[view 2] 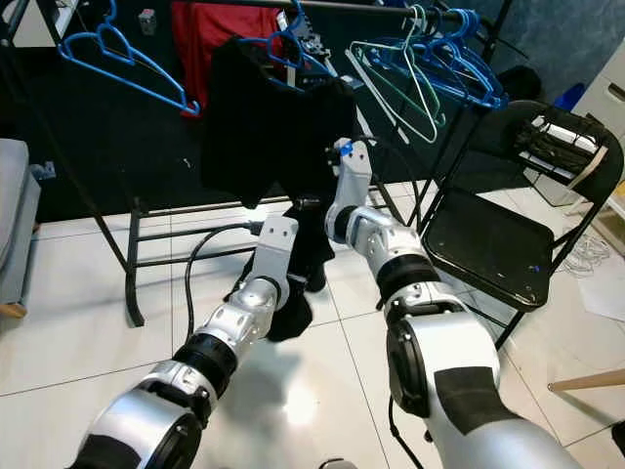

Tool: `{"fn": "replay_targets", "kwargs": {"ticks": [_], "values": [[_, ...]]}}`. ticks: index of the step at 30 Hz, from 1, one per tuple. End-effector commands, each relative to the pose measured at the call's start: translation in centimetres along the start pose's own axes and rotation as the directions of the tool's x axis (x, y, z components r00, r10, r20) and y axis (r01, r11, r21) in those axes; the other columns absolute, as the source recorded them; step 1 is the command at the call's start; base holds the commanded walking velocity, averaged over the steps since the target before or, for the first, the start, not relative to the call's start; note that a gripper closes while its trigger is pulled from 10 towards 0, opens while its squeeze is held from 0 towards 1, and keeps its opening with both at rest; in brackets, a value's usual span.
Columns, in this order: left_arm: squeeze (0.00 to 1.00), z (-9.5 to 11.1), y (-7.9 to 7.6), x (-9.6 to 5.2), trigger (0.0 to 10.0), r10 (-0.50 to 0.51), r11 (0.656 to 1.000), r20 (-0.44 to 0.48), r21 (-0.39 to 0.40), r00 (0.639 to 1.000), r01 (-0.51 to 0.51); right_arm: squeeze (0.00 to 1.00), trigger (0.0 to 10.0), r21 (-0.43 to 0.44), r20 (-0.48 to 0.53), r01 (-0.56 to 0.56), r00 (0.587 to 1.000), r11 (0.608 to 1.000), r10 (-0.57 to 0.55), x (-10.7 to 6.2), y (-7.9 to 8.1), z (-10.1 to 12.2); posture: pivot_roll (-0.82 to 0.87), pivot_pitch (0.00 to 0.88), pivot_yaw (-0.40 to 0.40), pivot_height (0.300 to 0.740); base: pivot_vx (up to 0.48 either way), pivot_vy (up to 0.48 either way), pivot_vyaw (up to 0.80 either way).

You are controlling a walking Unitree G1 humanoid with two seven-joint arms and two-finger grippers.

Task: Hang hanger

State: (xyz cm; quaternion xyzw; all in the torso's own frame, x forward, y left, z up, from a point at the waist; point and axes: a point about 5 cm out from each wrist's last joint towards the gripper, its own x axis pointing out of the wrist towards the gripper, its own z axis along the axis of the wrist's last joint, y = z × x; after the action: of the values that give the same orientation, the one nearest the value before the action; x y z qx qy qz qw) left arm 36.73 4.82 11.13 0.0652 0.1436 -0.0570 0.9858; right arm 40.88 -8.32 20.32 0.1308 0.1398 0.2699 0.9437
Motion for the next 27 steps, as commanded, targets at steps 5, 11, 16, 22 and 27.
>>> {"fn": "replay_targets", "kwargs": {"ticks": [5,11,16,22,27], "values": [[0.0,0.8,-0.8,0.1,10.0,-0.027,0.993,0.009,-0.117,1.0,0.028,0.0,0.0,0.004,0.036,-0.013,0.999,1.0,0.013,0.0,0.6,1.2,-0.16,0.122,-0.139,0.74,0.0,0.0,0.0],[0.0,1.2,-3.2,-0.3,10.0,-0.206,0.966,0.019,-0.153,0.978,0.206,0.0,0.0,-0.002,0.041,0.01,0.999,1.0,-0.01,0.0,0.4,1.3,-0.16,0.13,-0.141,0.74,0.0,0.0,0.0],[0.0,1.7,-5.6,-1.1,10.0,-0.405,0.914,0.038,-0.02,0.914,0.406,0.0,0.0,-0.027,0.062,0.118,0.991,0.993,-0.116,-0.1,-0.6,1.3,-0.16,0.136,-0.139,0.74,0.0,0.0,0.0],[0.0,1.8,-5.8,-1.1,10.0,-0.43,0.903,0.03,0.002,0.902,0.43,0.0,0.0,-0.041,0.06,0.166,0.985,0.985,-0.163,-0.2,-1.1,1.2,-0.16,0.138,-0.142,0.74,0.0,0.0,0.0],[0.0,2.3,-6.2,-1.1,10.0,-0.443,0.896,0.035,-0.011,0.896,0.444,0.0,0.0,-0.06,0.059,0.214,0.976,0.975,-0.211,-0.2,-1.3,0.9,-0.16,0.14,-0.144,0.74,0.0,0.0,0.0]]}}
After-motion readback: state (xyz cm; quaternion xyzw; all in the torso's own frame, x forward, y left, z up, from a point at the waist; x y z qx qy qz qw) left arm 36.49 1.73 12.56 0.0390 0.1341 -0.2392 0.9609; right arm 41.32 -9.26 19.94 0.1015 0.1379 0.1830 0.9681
